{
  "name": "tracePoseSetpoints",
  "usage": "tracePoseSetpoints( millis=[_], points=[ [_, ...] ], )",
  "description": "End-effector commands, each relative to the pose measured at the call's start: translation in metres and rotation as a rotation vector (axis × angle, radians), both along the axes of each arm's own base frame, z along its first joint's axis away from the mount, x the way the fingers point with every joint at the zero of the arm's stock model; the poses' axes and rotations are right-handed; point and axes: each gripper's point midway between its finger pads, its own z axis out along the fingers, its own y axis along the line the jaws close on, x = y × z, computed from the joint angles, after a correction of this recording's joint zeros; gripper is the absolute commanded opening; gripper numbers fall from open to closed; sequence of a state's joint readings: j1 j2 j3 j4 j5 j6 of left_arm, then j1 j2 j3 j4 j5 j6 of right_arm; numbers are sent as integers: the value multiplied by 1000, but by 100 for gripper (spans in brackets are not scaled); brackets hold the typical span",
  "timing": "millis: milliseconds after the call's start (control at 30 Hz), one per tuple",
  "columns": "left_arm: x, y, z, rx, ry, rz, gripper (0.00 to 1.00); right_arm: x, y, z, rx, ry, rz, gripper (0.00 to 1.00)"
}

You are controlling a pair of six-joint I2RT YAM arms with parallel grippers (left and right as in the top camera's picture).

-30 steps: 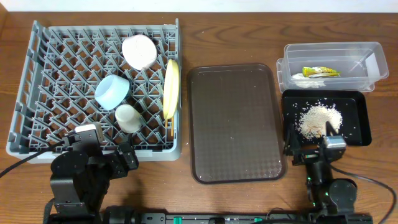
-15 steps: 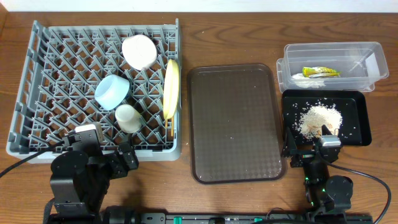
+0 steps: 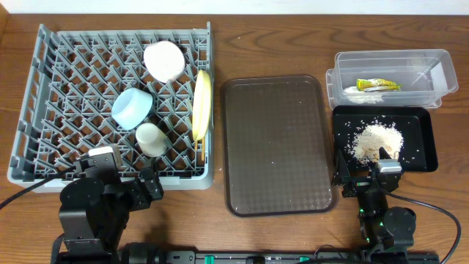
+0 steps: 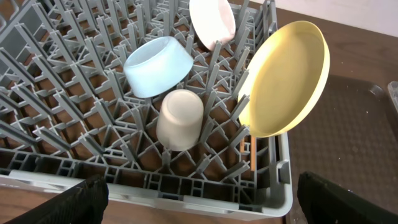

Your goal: Sort waste into correct bins and load items into the dishwasher rack

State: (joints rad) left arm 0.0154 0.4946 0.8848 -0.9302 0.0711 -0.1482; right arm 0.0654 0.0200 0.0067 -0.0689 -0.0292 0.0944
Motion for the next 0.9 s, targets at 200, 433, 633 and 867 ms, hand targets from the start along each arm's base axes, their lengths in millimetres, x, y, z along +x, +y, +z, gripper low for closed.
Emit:
tracePoseSetpoints(
  millis=[200,433,633,867],
  points=[
    [-7,1,-7,22,15,-3,98,0,1,-1,-7,1,3,99],
    [0,1,-56,-4,-66,12,98,0,1,-1,-7,1,3,99],
    [27,-6,-87,-39,-274,-7,98,0,1,-1,-6,1,3,99],
    [55,0,-68,-28,-586,34,98,0,1,-1,-7,1,3,99]
  ],
)
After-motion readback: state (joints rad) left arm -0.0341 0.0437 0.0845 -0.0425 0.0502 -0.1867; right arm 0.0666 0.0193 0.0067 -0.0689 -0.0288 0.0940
